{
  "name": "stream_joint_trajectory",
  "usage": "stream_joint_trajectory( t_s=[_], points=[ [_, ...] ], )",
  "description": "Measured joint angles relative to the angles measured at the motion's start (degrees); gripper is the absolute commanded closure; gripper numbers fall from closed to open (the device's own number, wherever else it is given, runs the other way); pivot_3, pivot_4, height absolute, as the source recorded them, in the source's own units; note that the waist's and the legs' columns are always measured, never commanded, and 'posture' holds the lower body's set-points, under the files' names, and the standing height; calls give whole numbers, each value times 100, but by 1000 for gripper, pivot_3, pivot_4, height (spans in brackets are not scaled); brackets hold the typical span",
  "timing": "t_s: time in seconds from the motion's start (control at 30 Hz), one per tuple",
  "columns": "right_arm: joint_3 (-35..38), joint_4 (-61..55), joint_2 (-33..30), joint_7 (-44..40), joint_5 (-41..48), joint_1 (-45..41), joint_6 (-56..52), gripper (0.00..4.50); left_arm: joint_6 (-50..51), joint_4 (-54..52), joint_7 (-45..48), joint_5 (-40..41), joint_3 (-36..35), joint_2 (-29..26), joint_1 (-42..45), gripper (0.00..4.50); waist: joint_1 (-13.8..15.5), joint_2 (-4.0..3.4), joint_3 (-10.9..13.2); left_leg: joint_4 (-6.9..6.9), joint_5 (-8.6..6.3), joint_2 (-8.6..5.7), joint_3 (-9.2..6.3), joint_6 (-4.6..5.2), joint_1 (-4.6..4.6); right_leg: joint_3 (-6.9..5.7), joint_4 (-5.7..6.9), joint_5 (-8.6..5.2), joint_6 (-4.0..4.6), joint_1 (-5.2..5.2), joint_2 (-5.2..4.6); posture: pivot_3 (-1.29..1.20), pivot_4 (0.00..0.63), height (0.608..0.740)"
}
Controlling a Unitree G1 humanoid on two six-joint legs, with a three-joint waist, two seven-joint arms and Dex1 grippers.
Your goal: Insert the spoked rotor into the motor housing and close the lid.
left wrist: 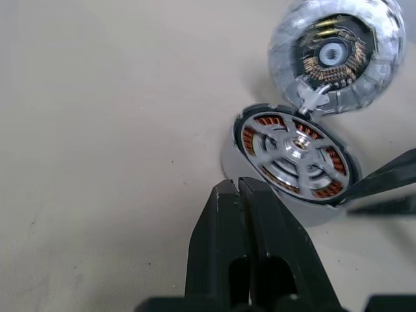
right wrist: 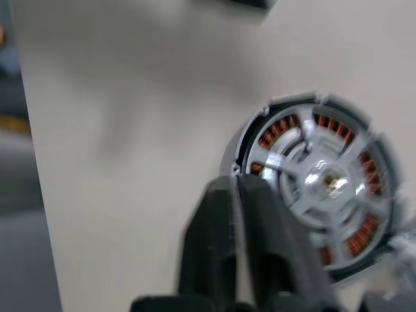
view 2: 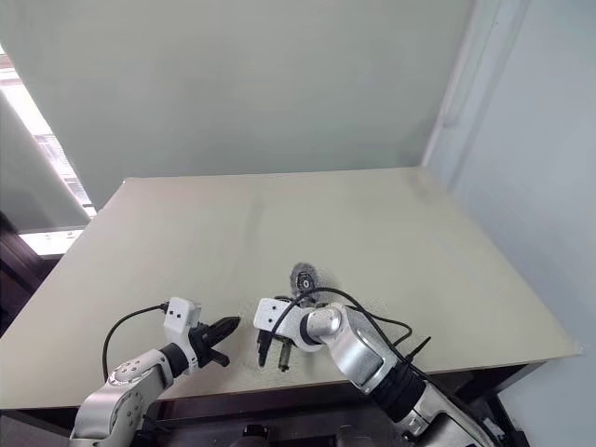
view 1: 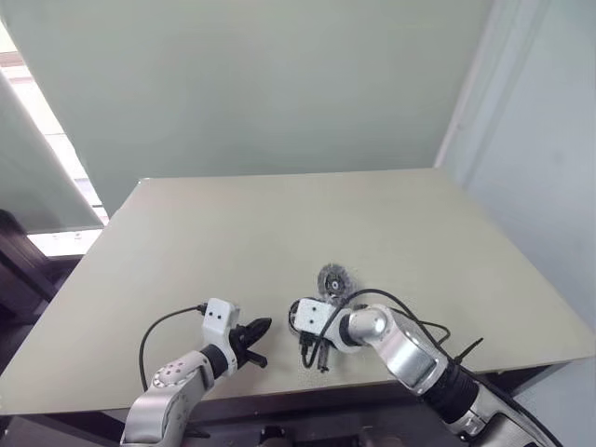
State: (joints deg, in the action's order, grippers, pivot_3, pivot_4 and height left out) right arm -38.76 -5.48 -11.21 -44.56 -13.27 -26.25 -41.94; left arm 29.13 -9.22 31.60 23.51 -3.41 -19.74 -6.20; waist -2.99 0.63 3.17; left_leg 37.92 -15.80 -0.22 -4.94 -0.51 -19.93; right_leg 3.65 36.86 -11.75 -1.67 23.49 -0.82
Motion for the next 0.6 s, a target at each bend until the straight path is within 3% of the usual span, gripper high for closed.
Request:
stream_joint_trajectory(
  t_s=[0.2, 0.6],
  points=[
    [27, -523, 478, 179, 168, -41, -1631, 4417, -37, 0, 1, -13, 2, 15, -3, 4500, 2, -2, 1, 1, 0, -1, -2, -1, 0, -2, -1, 0, 1, -1, -2, 0, 0, 740],
    [-228, -594, 14, 215, 423, -119, -1234, 4417, -85, 19, 2, -19, -2, 14, 0, 4500, -6, -2, 1, -5, -1, 0, -3, -1, -3, -6, -7, -1, 1, 4, -2, 0, 0, 740]
  ],
)
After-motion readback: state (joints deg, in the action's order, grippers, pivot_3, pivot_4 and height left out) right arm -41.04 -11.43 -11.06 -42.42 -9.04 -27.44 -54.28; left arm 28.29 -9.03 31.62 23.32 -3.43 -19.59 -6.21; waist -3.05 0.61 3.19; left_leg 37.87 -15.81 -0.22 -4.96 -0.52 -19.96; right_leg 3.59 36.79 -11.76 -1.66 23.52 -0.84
